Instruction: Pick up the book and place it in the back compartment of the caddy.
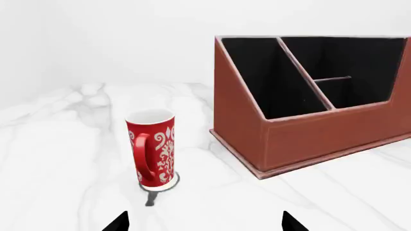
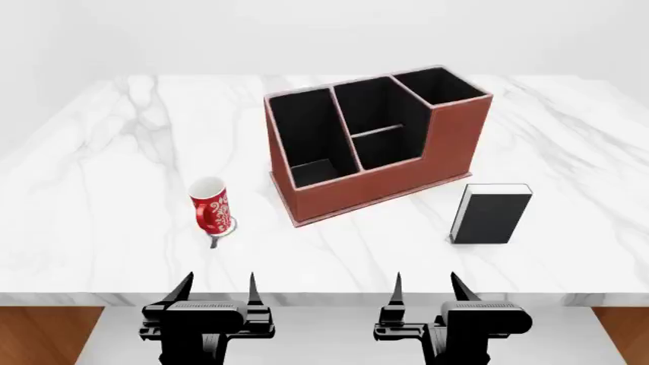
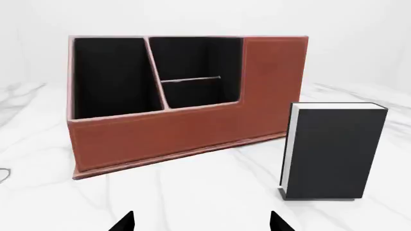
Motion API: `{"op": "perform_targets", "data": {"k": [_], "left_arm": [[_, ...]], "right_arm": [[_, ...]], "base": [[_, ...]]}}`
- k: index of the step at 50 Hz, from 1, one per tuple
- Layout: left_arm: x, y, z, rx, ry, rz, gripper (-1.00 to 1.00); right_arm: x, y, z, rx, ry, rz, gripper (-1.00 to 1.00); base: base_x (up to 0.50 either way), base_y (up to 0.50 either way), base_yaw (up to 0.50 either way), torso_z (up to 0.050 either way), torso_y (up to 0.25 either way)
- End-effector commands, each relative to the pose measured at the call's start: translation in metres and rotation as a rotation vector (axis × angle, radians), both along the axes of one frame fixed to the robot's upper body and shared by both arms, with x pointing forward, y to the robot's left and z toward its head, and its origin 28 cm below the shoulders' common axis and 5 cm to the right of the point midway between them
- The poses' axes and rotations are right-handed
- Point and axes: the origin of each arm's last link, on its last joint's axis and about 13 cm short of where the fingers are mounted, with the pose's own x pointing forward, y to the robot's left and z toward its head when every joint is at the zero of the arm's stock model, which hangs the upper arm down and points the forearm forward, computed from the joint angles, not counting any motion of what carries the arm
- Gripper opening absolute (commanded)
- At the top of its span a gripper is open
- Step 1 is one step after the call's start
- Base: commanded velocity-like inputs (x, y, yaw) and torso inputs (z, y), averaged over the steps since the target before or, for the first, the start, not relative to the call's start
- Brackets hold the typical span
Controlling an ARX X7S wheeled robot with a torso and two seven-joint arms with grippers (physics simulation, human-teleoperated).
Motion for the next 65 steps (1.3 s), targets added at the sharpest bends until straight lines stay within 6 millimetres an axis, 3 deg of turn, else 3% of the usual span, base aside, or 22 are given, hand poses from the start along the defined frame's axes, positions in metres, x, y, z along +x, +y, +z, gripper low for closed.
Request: {"op": "perform_targets", "data": {"k": [1, 24, 27, 40, 44, 49, 55, 60, 65], "left_arm": [[0.000, 0.000, 0.000, -0.011, 0.009, 0.001, 1.00], [-0.001, -0.001, 0.000, 0.025, 0.018, -0.009, 1.00], [0.004, 0.006, 0.003, 0.017, 0.012, 0.064, 1.00], [0.002, 0.004, 0.008, 0.050, 0.009, 0.009, 1.00], [0.000, 0.004, 0.017, 0.137, -0.073, 0.001, 1.00], [-0.010, 0.012, 0.059, 0.277, -0.379, 0.101, 1.00], [-0.032, 0.023, 0.106, 0.329, -0.655, 0.234, 1.00], [-0.048, 0.027, 0.127, 0.288, -0.782, 0.308, 1.00], [-0.056, 0.029, 0.136, 0.298, -0.858, 0.350, 1.00]], "right_arm": [[0.000, 0.001, -0.001, -0.002, 0.007, -0.002, 1.00], [-0.001, 0.002, -0.003, -0.009, 0.015, -0.003, 1.00], [-0.001, 0.002, -0.002, 0.002, 0.009, -0.003, 1.00], [-0.002, 0.003, -0.002, 0.000, -0.015, 0.021, 1.00], [-0.002, 0.003, 0.000, 0.003, -0.026, 0.016, 1.00], [-0.006, -0.006, 0.036, 0.042, -0.245, -0.020, 1.00], [-0.031, -0.029, 0.102, 0.046, -0.758, -0.135, 1.00], [-0.054, -0.039, 0.134, 0.017, -1.028, -0.190, 1.00], [-0.072, -0.043, 0.153, -0.026, -1.224, -0.239, 1.00]], "base": [[0.00, 0.00, 0.00, 0.000, 0.000], [0.00, 0.00, 0.00, 0.000, 0.000], [0.00, 0.00, 0.00, 0.000, 0.000], [0.00, 0.00, 0.00, 0.000, 0.000], [0.00, 0.00, 0.00, 0.000, 0.000], [0.00, 0.00, 0.00, 0.000, 0.000], [0.00, 0.00, 0.00, 0.000, 0.000], [0.00, 0.00, 0.00, 0.000, 0.000], [0.00, 0.00, 0.00, 0.000, 0.000]]}}
